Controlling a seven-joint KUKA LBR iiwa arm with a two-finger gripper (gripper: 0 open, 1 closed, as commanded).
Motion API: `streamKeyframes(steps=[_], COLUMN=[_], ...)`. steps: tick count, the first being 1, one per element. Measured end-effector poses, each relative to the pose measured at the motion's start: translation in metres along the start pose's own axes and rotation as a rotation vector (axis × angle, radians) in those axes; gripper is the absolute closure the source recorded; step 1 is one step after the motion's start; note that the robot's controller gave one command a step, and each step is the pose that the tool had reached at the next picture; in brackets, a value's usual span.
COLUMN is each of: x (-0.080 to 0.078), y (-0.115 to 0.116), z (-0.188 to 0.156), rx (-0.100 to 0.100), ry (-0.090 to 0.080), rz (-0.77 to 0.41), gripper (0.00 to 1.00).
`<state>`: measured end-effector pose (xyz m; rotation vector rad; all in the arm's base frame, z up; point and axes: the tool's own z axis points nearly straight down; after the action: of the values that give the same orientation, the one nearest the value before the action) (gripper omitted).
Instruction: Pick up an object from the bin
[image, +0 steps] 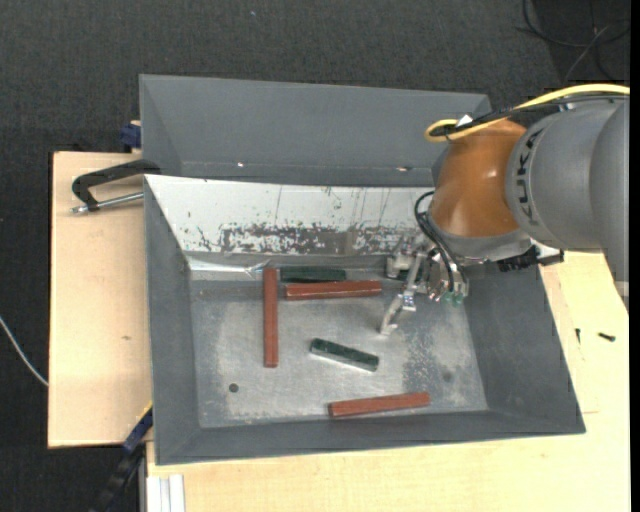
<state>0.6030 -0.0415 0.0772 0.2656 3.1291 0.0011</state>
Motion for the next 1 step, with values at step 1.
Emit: streamKeyframes(steps=[1], x=[-0.0001], y=[0.0001], z=[-0.0002], rx=[0.0], ry=[-0.001], rz=[0.0], gripper=[0.0])
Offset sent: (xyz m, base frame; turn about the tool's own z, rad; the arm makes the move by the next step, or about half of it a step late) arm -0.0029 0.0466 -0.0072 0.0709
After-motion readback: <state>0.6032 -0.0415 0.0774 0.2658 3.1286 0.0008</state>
